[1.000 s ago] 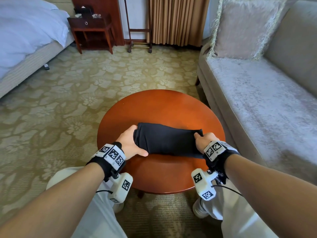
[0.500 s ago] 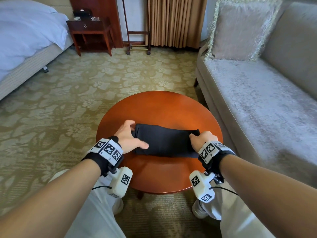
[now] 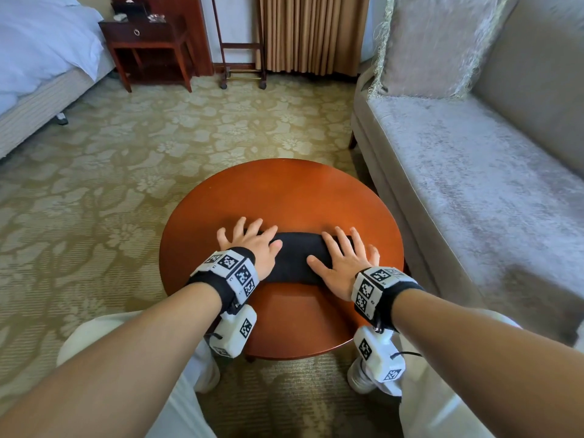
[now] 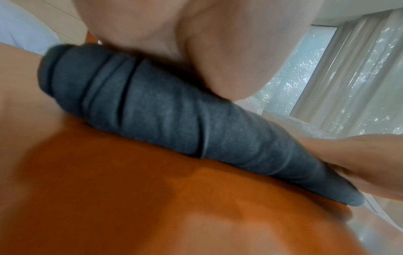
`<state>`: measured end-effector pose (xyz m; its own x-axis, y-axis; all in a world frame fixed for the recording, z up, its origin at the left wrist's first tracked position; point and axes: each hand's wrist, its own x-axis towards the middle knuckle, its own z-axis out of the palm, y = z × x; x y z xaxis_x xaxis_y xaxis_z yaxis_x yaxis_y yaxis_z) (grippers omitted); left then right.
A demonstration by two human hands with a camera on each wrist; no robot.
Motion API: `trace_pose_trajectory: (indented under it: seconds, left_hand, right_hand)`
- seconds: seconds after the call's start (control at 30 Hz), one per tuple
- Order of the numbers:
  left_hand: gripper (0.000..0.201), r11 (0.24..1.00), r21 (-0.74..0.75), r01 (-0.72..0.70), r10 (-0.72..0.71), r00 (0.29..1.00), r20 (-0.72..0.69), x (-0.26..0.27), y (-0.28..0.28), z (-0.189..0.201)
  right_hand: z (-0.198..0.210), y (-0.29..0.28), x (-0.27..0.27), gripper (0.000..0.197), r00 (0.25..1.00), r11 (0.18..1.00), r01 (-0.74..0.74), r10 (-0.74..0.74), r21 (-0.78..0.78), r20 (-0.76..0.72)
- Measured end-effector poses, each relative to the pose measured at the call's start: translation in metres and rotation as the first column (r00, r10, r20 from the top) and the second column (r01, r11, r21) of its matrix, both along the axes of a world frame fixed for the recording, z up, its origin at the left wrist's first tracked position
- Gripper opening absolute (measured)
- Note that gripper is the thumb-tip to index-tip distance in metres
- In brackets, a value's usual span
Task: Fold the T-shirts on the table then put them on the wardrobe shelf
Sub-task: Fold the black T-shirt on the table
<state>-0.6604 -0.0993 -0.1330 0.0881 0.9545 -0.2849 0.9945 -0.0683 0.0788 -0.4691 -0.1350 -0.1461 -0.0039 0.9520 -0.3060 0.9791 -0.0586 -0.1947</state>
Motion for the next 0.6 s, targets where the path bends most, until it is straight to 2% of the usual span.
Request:
trace_pose_trajectory:
  seconds: [0.2, 0.27, 0.33, 0.43, 0.5, 0.6]
  left_hand:
    - [0.05, 1.0, -0.019, 0.017, -0.018, 1.0, -0.015, 0.001, 0.01, -0.002]
    - [0.052, 0.999, -0.002, 0.039, -0.039, 0.998, -0.049, 0.005, 0.01, 0.005]
    - [0.054, 0.999, -0.024, 0.022, -0.024, 0.996, -0.082, 0.008, 0.007, 0.013]
    - [0.058, 0.991, -0.081, -0.103, 0.102, 0.995, -0.011, 0.007, 0.001, 0.021]
    - [0.061, 0.983, -0.108, -0.15, 0.158, 0.985, 0.064, 0.005, -0.003, 0.021]
    - [0.072, 0.968, -0.189, -0.164, 0.186, 0.977, 0.101, 0.007, -0.011, 0.02]
  right_hand:
    - [-0.003, 0.014, 0.002, 0.073, 1.0, 0.998, 0.001, 0.0, -0.056, 0.014]
    - [0.002, 0.018, 0.004, 0.075, 0.998, 0.998, 0.063, -0.063, -0.027, 0.004]
    - [0.011, 0.019, 0.005, 0.083, 0.981, 0.98, 0.194, -0.192, 0.043, -0.039]
    - [0.025, 0.018, 0.005, 0.089, 0.915, 0.915, 0.397, -0.388, 0.078, -0.106]
    - [0.03, 0.015, 0.006, 0.082, 0.857, 0.861, 0.505, -0.491, 0.065, -0.155]
    - [0.037, 0.007, 0.011, 0.075, 0.74, 0.791, 0.604, -0.602, -0.098, -0.299]
